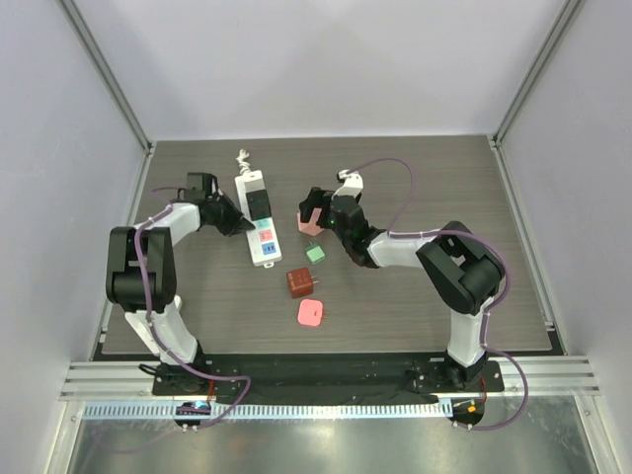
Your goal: Pull the plug off the socket
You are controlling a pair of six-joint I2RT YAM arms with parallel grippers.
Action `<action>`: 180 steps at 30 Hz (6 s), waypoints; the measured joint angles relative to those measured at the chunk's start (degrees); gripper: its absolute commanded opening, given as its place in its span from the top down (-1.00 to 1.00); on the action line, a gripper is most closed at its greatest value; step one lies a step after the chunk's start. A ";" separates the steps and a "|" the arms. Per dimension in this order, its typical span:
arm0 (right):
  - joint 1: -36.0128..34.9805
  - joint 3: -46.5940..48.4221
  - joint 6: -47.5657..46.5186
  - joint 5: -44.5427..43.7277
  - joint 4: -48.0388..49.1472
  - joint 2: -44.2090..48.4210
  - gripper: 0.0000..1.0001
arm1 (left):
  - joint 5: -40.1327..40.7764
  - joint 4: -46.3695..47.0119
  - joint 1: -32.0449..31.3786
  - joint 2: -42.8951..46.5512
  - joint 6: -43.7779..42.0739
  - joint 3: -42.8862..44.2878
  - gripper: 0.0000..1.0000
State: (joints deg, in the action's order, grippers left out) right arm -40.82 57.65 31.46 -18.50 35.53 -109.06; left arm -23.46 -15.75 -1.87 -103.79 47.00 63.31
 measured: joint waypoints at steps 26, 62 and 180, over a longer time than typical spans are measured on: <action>-10.29 49.51 -26.99 -10.49 -23.34 -10.99 -0.93 | -1.40 0.85 9.01 5.16 9.70 3.52 1.00; -10.84 59.01 -16.33 -0.98 -44.98 -26.95 -0.72 | -4.61 1.86 6.75 -10.60 11.76 10.34 1.00; -13.05 46.31 -22.67 -10.21 -24.15 -27.58 0.98 | 8.24 -10.97 0.85 -11.13 11.30 17.25 1.00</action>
State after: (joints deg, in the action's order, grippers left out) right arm -53.87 103.96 8.80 -28.71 11.38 -136.64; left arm -15.22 -26.72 -1.02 -114.91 58.30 80.55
